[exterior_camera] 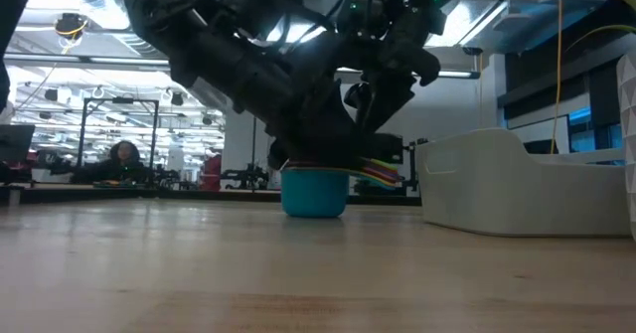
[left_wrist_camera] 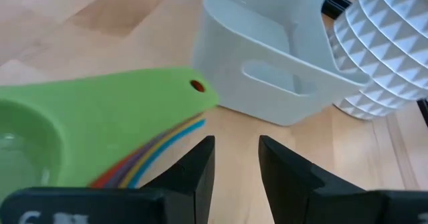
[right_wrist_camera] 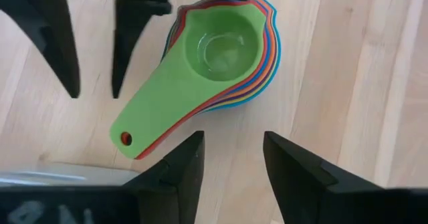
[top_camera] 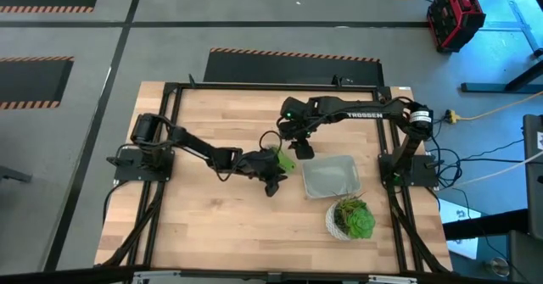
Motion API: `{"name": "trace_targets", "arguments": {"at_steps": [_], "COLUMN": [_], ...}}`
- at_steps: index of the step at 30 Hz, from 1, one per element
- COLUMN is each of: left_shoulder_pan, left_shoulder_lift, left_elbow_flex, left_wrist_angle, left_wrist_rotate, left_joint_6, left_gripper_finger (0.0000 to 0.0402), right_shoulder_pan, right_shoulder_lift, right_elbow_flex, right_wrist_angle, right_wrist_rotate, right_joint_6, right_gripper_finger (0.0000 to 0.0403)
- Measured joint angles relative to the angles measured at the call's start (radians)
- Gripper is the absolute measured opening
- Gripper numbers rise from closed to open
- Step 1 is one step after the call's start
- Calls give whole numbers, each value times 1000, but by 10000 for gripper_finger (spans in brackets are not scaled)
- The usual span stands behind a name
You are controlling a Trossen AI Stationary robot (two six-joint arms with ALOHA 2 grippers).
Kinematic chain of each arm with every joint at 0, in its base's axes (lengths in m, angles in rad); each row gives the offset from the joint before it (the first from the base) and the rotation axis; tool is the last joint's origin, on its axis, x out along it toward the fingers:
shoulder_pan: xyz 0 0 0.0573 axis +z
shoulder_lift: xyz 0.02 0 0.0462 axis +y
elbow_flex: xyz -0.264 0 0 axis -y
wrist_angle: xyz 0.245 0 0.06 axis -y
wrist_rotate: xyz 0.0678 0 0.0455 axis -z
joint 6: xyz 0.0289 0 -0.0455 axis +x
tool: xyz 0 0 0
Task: Nest measuring cups in basket
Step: Put the stacked measuring cups into the gray bin
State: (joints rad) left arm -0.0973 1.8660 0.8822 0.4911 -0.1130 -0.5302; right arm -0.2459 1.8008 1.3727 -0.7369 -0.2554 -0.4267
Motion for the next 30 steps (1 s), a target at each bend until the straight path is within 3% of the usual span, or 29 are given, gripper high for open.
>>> {"name": "trace_targets", "arguments": {"at_steps": [18, 23, 30], "left_shoulder_pan": [-15, -15, -15], "left_shoulder_lift": [0, 0, 0], "left_elbow_flex": [0, 0, 0], "left_wrist_angle": [0, 0, 0], "left_wrist_rotate": [0, 0, 0], "left_joint_6": [37, 38, 38], "left_gripper_finger": [110, 110, 110], "right_shoulder_pan": [0, 0, 0], "right_shoulder_lift": [0, 0, 0], "right_elbow_flex": [0, 0, 0], "right_wrist_angle": [29, 29, 29], "right_wrist_rotate": [0, 0, 52], "right_joint_6": [-4, -4, -4], "right_gripper_finger": [170, 227, 347]}}
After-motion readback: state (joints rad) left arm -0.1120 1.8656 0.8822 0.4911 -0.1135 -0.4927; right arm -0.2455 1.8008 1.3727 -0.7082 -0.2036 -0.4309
